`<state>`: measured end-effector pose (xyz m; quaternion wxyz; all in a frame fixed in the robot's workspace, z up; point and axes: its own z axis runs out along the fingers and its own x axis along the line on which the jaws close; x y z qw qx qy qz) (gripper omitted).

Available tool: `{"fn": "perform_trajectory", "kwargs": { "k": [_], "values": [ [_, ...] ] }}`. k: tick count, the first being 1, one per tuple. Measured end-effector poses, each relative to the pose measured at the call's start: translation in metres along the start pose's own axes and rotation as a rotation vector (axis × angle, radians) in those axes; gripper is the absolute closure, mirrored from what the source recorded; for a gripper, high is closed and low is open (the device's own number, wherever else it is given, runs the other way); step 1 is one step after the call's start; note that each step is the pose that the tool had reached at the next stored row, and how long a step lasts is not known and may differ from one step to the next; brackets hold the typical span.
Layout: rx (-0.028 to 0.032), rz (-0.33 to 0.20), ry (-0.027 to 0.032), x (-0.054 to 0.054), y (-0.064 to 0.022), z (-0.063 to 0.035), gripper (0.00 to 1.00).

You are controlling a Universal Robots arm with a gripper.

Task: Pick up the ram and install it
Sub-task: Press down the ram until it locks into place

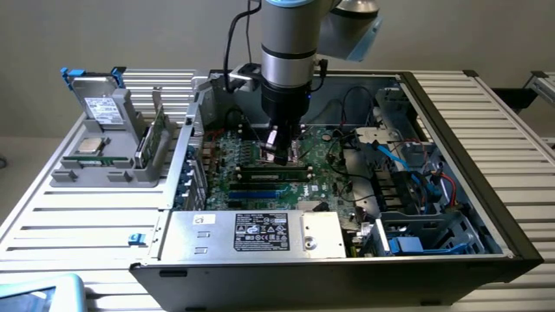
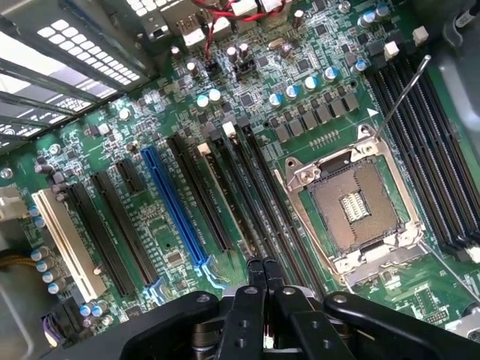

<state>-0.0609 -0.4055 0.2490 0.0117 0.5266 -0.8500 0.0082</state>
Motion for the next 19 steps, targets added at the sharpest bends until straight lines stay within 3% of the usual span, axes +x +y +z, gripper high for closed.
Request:
{"fn": "perform_trajectory", "kwargs": {
  "k": [2, 6, 8, 12, 19],
  "values": [
    [0.0054, 0.017, 0.0, 0.0001, 0.0, -0.0001, 0.89],
    [0.0308, 0.044, -0.0029, 0.0, 0.0001, 0.0, 0.89],
    [0.0375, 0.06, -0.006, 0.0, 0.0001, 0.0001, 0.89],
    [0.0436, 0.095, -0.0088, 0.0, 0.0, -0.0002, 0.89],
    [0.0435, 0.179, -0.0077, 0.0001, 0.0001, -0.0003, 0.89]
  ]
}}
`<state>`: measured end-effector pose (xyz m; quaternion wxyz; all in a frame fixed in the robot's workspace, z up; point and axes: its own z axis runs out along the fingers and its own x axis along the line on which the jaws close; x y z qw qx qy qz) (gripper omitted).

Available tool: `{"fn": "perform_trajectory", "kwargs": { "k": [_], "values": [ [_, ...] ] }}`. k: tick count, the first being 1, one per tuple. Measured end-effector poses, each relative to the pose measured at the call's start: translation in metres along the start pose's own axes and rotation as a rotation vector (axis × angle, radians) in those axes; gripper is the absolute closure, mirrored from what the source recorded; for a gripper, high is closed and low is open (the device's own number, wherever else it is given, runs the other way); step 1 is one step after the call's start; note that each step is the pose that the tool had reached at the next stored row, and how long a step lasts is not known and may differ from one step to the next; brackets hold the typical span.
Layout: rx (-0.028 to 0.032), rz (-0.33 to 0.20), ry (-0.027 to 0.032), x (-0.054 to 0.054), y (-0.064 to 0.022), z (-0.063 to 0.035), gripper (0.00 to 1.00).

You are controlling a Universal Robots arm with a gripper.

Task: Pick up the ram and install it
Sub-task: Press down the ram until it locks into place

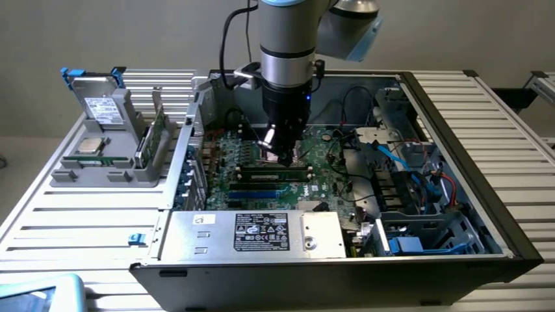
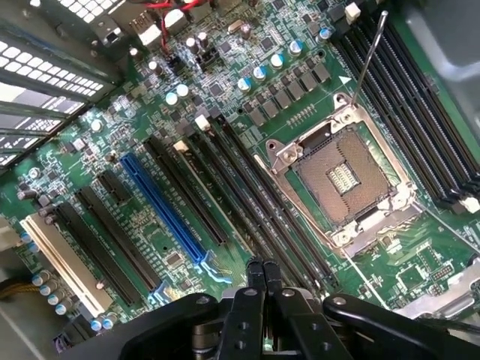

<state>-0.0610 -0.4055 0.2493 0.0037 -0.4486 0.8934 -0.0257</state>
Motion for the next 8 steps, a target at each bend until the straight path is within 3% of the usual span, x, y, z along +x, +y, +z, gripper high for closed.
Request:
{"fn": "perform_trajectory", "kwargs": {
  "k": [8],
  "values": [
    [-0.0015, 0.103, 0.0049, 0.0, 0.0, 0.0, 0.89]
  ]
}}
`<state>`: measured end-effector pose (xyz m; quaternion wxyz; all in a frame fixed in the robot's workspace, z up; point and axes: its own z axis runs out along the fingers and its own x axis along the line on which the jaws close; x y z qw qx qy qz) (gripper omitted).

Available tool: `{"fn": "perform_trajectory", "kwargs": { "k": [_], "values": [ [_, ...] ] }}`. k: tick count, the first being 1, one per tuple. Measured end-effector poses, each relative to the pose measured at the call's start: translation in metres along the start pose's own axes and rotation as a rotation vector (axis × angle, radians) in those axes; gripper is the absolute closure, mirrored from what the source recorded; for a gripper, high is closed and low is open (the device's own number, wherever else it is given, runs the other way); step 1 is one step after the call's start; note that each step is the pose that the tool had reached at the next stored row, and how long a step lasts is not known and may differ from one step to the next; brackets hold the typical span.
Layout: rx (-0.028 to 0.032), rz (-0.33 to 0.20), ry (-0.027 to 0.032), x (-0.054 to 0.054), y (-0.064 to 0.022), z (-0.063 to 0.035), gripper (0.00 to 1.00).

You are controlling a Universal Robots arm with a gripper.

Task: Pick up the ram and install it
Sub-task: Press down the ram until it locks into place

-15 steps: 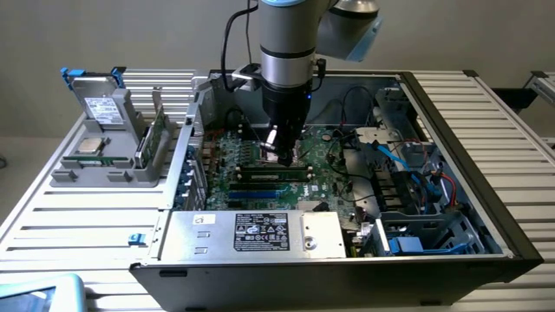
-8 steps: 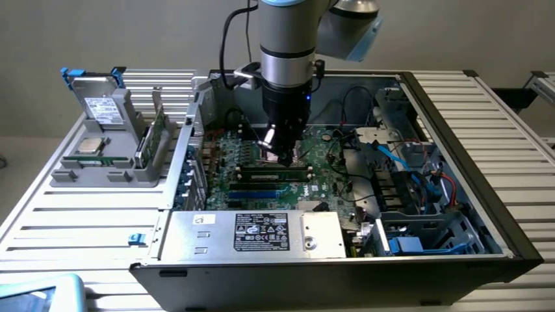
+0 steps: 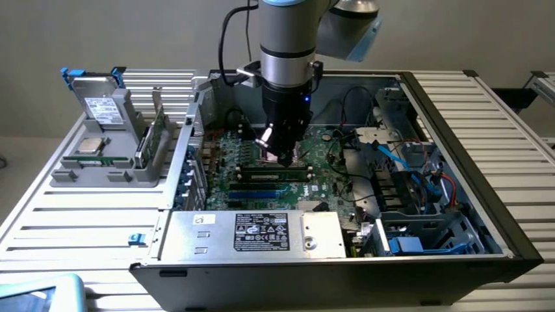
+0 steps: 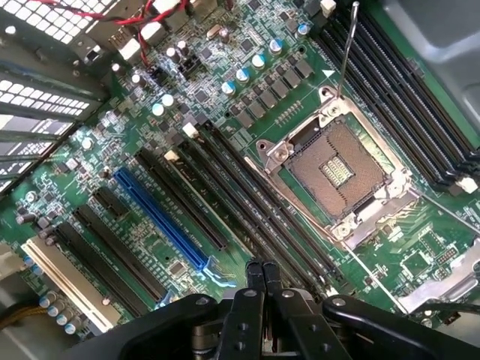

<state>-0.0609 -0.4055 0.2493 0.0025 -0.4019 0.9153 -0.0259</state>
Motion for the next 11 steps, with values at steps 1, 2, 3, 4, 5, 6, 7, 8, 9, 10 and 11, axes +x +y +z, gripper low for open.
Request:
{"fn": "perform_trajectory", "kwargs": {
  "k": [1, 2, 3, 4, 5, 6, 7, 8, 9, 10, 11],
  "values": [
    [-0.0002, 0.014, 0.0006, 0.0, 0.0, 0.0, 0.89],
    [-0.0004, 0.027, 0.0013, 0.0, 0.0, 0.0, 0.89],
    [-0.0007, 0.04, 0.002, 0.0, 0.0, 0.0, 0.89],
    [-0.0008, 0.054, 0.0027, 0.0, 0.0, 0.0, 0.89],
    [-0.0011, 0.067, 0.0033, 0.0, 0.0, 0.0, 0.89],
    [-0.0013, 0.08, 0.004, 0.0, 0.0, 0.0, 0.89],
    [-0.0015, 0.093, 0.0047, 0.0, 0.0, 0.0, 0.89],
    [-0.0017, 0.107, 0.0054, 0.0, 0.0, 0.0, 0.89],
    [-0.0019, 0.119, 0.006, 0.0, 0.0, 0.0, 0.89],
    [-0.0021, 0.133, 0.0067, 0.0, 0.0, 0.0, 0.89],
    [-0.0024, 0.145, 0.0073, 0.0, 0.0, 0.0, 0.89]
  ]
}}
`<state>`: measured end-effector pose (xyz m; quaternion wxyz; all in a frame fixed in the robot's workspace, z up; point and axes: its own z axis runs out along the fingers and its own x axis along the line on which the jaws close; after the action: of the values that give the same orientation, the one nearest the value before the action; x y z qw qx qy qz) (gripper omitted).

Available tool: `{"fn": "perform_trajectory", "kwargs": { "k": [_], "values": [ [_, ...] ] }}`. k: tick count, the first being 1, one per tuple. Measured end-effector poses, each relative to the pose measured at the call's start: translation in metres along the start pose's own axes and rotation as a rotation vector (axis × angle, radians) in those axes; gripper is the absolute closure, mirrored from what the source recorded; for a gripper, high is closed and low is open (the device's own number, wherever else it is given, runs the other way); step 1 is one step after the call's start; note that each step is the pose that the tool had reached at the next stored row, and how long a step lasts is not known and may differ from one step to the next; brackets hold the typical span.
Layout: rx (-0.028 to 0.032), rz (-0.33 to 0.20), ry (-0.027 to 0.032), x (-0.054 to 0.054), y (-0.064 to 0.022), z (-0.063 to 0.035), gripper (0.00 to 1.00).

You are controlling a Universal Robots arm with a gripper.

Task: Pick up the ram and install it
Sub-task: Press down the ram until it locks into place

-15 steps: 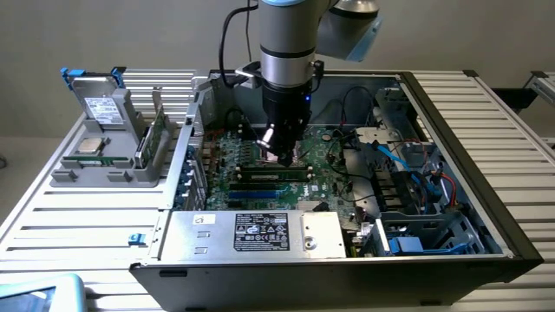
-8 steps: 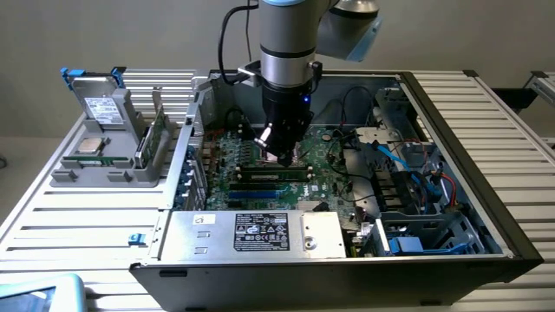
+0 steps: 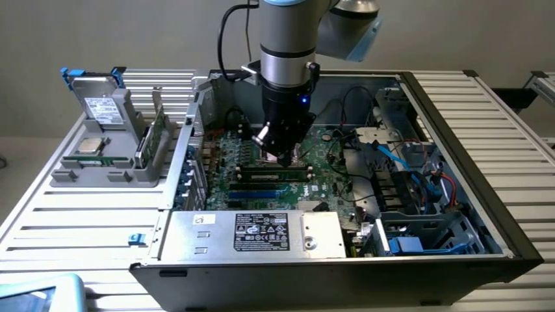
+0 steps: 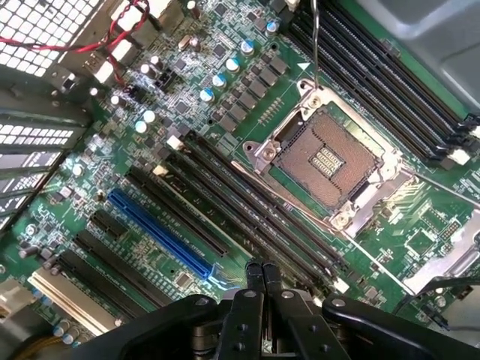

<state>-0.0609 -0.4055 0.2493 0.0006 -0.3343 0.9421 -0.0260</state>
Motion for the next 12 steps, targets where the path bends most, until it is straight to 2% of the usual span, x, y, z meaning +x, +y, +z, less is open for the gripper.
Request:
{"fn": "perform_trajectory", "kwargs": {
  "k": [6, 12],
  "values": [
    [-0.0012, 0.081, 0.0037, 0.0, 0.0, 0.0, 0.89],
    [0.0, 0.15, 0.0037, 0.0, -0.0001, 0.0001, 0.89]
  ]
}}
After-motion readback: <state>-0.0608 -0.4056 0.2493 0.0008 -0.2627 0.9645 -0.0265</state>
